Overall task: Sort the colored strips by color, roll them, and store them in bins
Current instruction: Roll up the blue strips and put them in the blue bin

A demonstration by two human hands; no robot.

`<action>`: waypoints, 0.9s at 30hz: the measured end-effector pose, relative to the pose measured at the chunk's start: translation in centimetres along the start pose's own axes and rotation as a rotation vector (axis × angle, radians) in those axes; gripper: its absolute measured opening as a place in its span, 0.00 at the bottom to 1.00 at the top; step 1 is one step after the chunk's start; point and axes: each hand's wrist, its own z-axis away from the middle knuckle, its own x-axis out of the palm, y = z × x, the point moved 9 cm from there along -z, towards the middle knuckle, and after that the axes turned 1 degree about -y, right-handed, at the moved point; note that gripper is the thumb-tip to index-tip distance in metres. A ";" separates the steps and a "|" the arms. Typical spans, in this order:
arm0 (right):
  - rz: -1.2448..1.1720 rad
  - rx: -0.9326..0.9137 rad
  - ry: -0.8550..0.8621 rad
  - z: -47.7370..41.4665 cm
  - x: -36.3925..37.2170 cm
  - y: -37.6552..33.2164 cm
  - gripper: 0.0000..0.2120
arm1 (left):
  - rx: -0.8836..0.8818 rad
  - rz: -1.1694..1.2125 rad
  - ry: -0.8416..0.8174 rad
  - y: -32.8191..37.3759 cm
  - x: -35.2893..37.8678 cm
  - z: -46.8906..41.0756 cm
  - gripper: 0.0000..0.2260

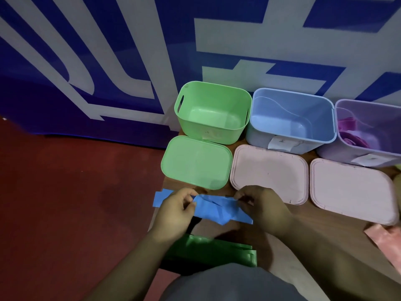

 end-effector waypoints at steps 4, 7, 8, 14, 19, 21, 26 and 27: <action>-0.087 -0.053 -0.001 1.5 -1.5 -3.2 0.06 | 0.090 0.004 -0.080 2.5 0.6 1.4 0.18; -0.152 -0.086 -0.042 2.3 -1.7 -5.2 0.06 | 0.176 0.049 -0.119 4.6 0.8 2.4 0.20; -0.172 -0.083 -0.047 2.4 -1.7 -5.6 0.06 | 0.185 0.066 -0.137 5.0 0.9 2.6 0.18; -0.282 0.017 -0.038 2.6 -0.9 -5.5 0.07 | 0.190 0.208 -0.205 5.3 1.5 3.9 0.25; -0.311 0.084 -0.026 2.5 0.0 -4.2 0.05 | 0.221 0.040 -0.057 4.7 1.0 3.2 0.09; -0.269 0.209 0.062 2.3 -0.1 -0.9 0.05 | 0.194 0.006 -0.034 4.1 0.8 2.9 0.08; -0.076 0.628 0.022 3.9 2.3 8.8 0.12 | 0.127 -0.004 -0.072 3.4 0.8 2.3 0.05; -0.088 0.665 0.010 4.2 3.0 9.5 0.14 | 0.100 0.023 -0.093 3.3 0.9 2.3 0.06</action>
